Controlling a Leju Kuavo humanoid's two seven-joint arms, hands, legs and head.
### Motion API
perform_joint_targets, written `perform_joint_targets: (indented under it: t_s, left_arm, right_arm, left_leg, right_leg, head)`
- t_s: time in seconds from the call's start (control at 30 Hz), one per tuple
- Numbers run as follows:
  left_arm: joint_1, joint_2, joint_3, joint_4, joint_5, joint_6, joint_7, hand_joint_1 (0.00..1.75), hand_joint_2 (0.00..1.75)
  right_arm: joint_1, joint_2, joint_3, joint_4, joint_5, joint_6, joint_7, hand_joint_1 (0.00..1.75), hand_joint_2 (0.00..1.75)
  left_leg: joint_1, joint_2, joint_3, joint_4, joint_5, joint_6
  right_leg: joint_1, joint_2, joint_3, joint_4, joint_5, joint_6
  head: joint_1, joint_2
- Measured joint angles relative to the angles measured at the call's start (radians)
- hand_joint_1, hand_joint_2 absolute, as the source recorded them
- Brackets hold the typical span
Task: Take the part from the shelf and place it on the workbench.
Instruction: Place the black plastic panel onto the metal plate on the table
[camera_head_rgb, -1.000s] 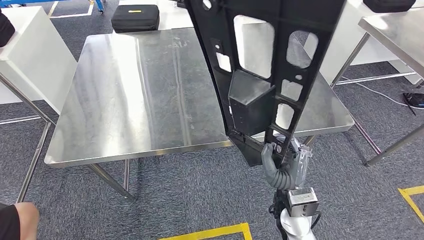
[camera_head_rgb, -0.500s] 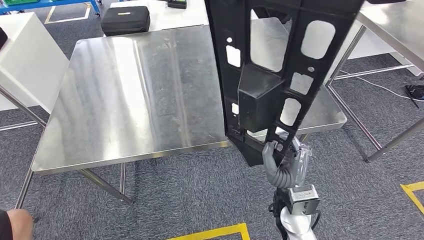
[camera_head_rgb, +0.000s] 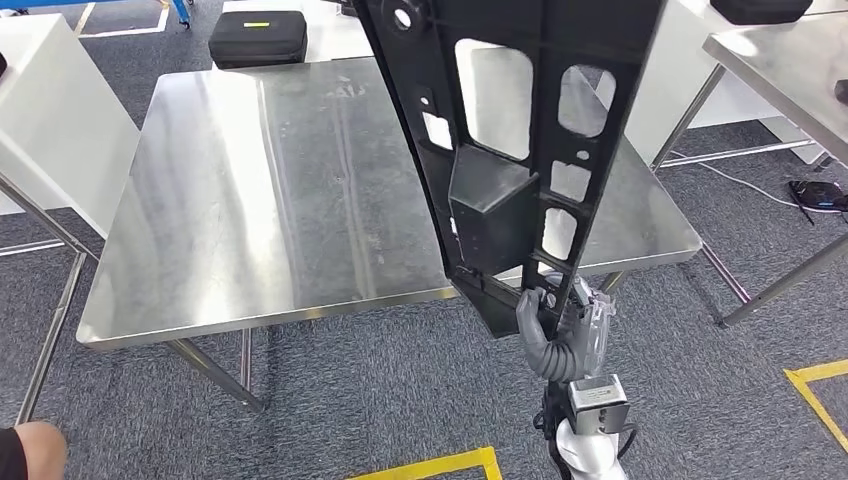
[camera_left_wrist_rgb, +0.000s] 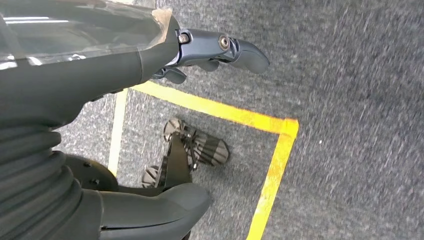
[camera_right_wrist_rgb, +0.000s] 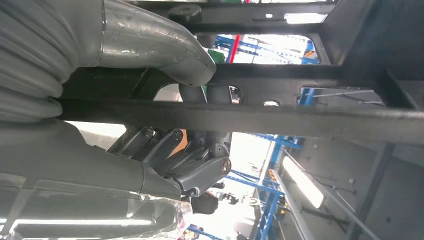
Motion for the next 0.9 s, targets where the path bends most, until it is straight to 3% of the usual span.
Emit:
perform_joint_targets:
  t_s: [0.03,0.07,0.13,0.17,0.23,0.27,0.37,0.43,0.5,0.53,0.57,0.6,0.63,0.7,0.77,0.83,0.9]
  left_arm:
    - [0.0,0.0,0.0,0.0,0.0,0.0,0.0,0.0,1.75]
    - [0.001,-0.001,0.0,0.0,0.0,0.0,0.0,0.0,1.75]
    - [0.001,-0.002,0.0,0.0,0.0,0.0,0.0,0.0,1.75]
    - [0.001,-0.002,0.0,0.0,0.0,0.0,0.0,0.0,1.75]
    - [0.001,-0.003,0.0,0.0,-0.002,0.0,0.0,0.0,1.75]
    - [0.0,-0.003,0.001,0.0,-0.003,0.0,0.0,0.0,1.75]
    - [0.0,-0.002,0.004,0.0,-0.01,0.0,0.0,0.0,1.75]
    - [0.0,-0.002,0.006,0.0,-0.016,0.0,0.0,0.0,1.75]
    - [0.0,-0.002,0.007,0.0,-0.02,0.0,0.002,0.0,1.75]
    - [0.0,-0.002,0.008,0.0,-0.022,0.0,0.002,0.0,1.75]
    - [0.0,-0.001,0.008,0.0,-0.023,0.0,0.003,0.0,1.75]
    - [0.0,0.0,0.009,0.0,-0.024,0.0,0.003,0.0,1.75]
    - [0.0,0.0,0.009,0.0,-0.024,-0.001,0.004,0.0,1.75]
    - [-0.002,0.0,0.01,0.0,-0.024,-0.002,0.006,0.0,1.75]
    - [-0.004,0.0,0.011,0.0,-0.024,-0.003,0.008,0.0,1.75]
    - [-0.006,0.001,0.012,-0.001,-0.024,-0.003,0.01,0.0,1.75]
    - [-0.008,0.002,0.014,-0.001,-0.024,-0.003,0.01,0.0,1.75]
  right_arm:
    - [0.002,-0.001,0.0,0.0,0.0,0.0,0.001,1.75,1.75]
    - [0.004,-0.002,0.0,0.0,0.0,0.0,0.001,1.75,1.75]
    - [0.004,-0.003,0.001,-0.001,0.0,0.0,0.001,1.75,1.75]
    - [0.004,-0.003,0.001,-0.002,0.0,0.0,0.001,1.75,1.75]
    - [0.004,-0.004,0.001,-0.005,0.002,0.0,0.003,1.75,1.75]
    - [0.004,-0.004,0.001,-0.006,0.003,0.0,0.004,1.75,1.75]
    - [0.005,-0.005,0.001,-0.012,0.006,0.0,0.007,1.75,1.75]
    - [0.005,-0.004,0.001,-0.016,0.007,-0.001,0.008,1.75,1.75]
    - [0.007,-0.004,0.001,-0.019,0.008,-0.002,0.008,1.75,1.75]
    - [0.009,-0.004,0.001,-0.019,0.009,-0.002,0.008,1.75,1.75]
    - [0.011,-0.004,0.001,-0.019,0.009,-0.002,0.008,1.75,1.75]
    - [0.013,-0.004,0.001,-0.02,0.009,-0.002,0.009,1.75,1.75]
    - [0.013,-0.004,0.001,-0.02,0.009,-0.002,0.009,1.75,1.75]
    - [0.012,-0.004,0.0,-0.02,0.009,-0.003,0.009,1.75,1.75]
    - [0.009,-0.004,0.0,-0.019,0.008,-0.003,0.009,1.75,1.75]
    - [0.005,-0.004,0.001,-0.017,0.007,-0.003,0.009,1.75,1.75]
    - [-0.003,-0.004,0.001,-0.014,0.005,-0.003,0.009,1.75,1.75]
  left_leg:
    - [-0.001,0.0,0.001,0.0,-0.001,0.001]
    - [-0.002,-0.001,0.002,0.0,-0.002,0.001]
    - [-0.003,-0.002,0.008,0.001,-0.006,-0.001]
    - [-0.006,-0.002,0.01,0.002,-0.009,-0.004]
    - [-0.011,-0.003,0.012,0.003,-0.015,-0.011]
    - [-0.012,-0.002,0.012,0.002,-0.016,-0.014]
    - [-0.008,-0.004,0.007,0.019,-0.033,-0.03]
    - [-0.002,-0.005,-0.036,0.111,-0.084,-0.043]
    - [0.008,-0.005,-0.105,0.241,-0.136,-0.054]
    - [0.013,-0.005,-0.127,0.275,-0.14,-0.059]
    - [0.018,-0.005,-0.132,0.274,-0.125,-0.063]
    - [0.023,-0.005,-0.116,0.231,-0.092,-0.066]
    - [0.028,-0.005,-0.085,0.163,-0.052,-0.07]
    - [0.03,-0.008,-0.028,0.044,-0.008,-0.073]
    - [0.024,-0.012,-0.013,0.015,-0.01,-0.063]
    - [0.02,-0.011,-0.012,0.013,-0.006,-0.044]
    - [0.018,-0.01,-0.009,0.009,-0.003,-0.023]
  right_leg:
    - [0.001,0.0,-0.011,0.019,-0.001,0.004]
    - [0.002,0.0,-0.001,-0.006,0.014,0.009]
    - [0.004,-0.004,0.065,-0.144,0.07,0.019]
    - [0.007,-0.006,0.101,-0.213,0.095,0.018]
    - [0.012,-0.01,0.139,-0.286,0.119,0.009]
    - [0.015,-0.009,0.142,-0.289,0.119,0.003]
    - [0.002,-0.008,0.149,-0.297,0.121,-0.013]
    - [-0.005,-0.008,0.155,-0.301,0.12,-0.023]
    - [-0.006,-0.008,0.157,-0.301,0.118,-0.028]
    - [-0.006,-0.007,0.157,-0.3,0.117,-0.028]
    - [-0.008,-0.006,0.158,-0.3,0.116,-0.027]
    - [-0.011,-0.004,0.16,-0.3,0.115,-0.024]
    - [-0.013,-0.002,0.163,-0.299,0.112,-0.02]
    - [-0.01,0.001,0.164,-0.296,0.107,-0.007]
    - [-0.006,0.002,0.162,-0.297,0.108,0.006]
    - [-0.007,0.002,0.161,-0.299,0.109,0.019]
    - [-0.007,-0.001,0.137,-0.254,0.086,0.021]
  head:
    - [0.0,0.0]
    - [0.0,0.0]
    - [0.0,0.0]
    - [0.0,0.0]
    - [-0.001,0.0]
    - [-0.001,0.0]
    - [-0.002,0.0]
    - [-0.002,0.0]
    - [-0.002,0.0]
    - [-0.002,0.0]
    - [-0.002,0.0]
    - [-0.002,0.0]
    - [-0.002,0.0]
    - [-0.002,0.0]
    - [-0.002,0.0]
    - [-0.001,0.0]
    - [-0.001,0.0]
